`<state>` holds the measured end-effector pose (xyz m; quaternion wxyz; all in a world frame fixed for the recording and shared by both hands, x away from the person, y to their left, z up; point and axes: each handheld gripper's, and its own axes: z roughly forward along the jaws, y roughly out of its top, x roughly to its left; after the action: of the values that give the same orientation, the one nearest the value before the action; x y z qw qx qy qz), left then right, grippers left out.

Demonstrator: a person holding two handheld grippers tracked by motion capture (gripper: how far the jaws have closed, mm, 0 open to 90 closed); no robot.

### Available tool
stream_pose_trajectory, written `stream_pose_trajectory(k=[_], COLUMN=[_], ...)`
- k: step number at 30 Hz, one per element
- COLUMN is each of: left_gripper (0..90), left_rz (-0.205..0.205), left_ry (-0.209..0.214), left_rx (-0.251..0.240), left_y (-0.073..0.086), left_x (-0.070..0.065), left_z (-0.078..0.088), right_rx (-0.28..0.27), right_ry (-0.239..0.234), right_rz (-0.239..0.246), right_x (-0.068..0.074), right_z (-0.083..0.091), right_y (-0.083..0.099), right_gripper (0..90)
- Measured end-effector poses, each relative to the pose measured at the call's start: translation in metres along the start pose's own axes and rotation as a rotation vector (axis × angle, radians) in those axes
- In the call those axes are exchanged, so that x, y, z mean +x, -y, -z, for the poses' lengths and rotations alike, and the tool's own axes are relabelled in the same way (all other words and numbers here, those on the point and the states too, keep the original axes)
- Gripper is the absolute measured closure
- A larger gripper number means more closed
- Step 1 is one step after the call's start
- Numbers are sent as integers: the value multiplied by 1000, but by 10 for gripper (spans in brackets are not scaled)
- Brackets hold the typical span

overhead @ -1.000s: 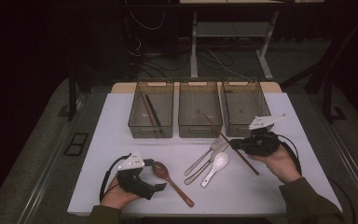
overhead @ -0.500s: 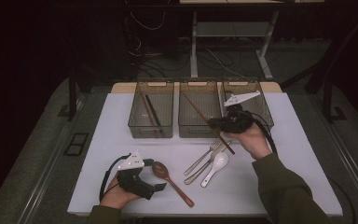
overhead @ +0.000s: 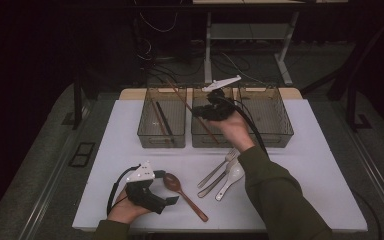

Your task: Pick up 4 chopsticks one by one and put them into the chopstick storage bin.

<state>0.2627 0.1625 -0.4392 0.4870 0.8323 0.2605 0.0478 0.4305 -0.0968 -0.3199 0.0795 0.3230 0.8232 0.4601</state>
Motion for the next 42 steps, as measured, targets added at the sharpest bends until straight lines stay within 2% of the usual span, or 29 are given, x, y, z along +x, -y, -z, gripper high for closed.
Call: stream_pose_trajectory(k=[5, 12, 19, 23, 29, 34, 37, 38, 40, 42], left_gripper=[0, 0, 0, 0, 0, 0, 0, 0, 0, 0], left_rz=[4, 6, 7, 5, 4, 4, 6, 6, 4, 0], left_ry=[4, 8, 11, 13, 13, 15, 15, 15, 15, 13], left_rx=[-10, -21, -28, -29, -22, -21, -18, -19, -19, -19], left_y=[0, 0, 0, 0, 0, -1, -1, -1, -1, 0], left_x=[0, 1, 1, 1, 1, 0, 0, 0, 0, 1], left_z=[1, 1, 2, 2, 2, 2, 2, 2, 2, 2], right_rx=[-5, -24, -37, -47, 6, 31, 76, 85, 90, 83], right_ry=[-2, 5, 27, 26, 33, 37, 41, 44, 48, 52], right_rz=[5, -13, -14, -40, -47, -81, -84, -77, -65, -48], right_x=[9, 18, 21, 19, 18, 11, 9, 9, 9, 9], right_z=[-26, -62, -89, -101, -118, -124, -129, -129, -127, -120], right_y=[-21, -46, -57, -55, -38, -24, -19, -19, -19, -21], right_gripper=[842, 842, 842, 841, 840, 840, 830, 810, 669, 601])
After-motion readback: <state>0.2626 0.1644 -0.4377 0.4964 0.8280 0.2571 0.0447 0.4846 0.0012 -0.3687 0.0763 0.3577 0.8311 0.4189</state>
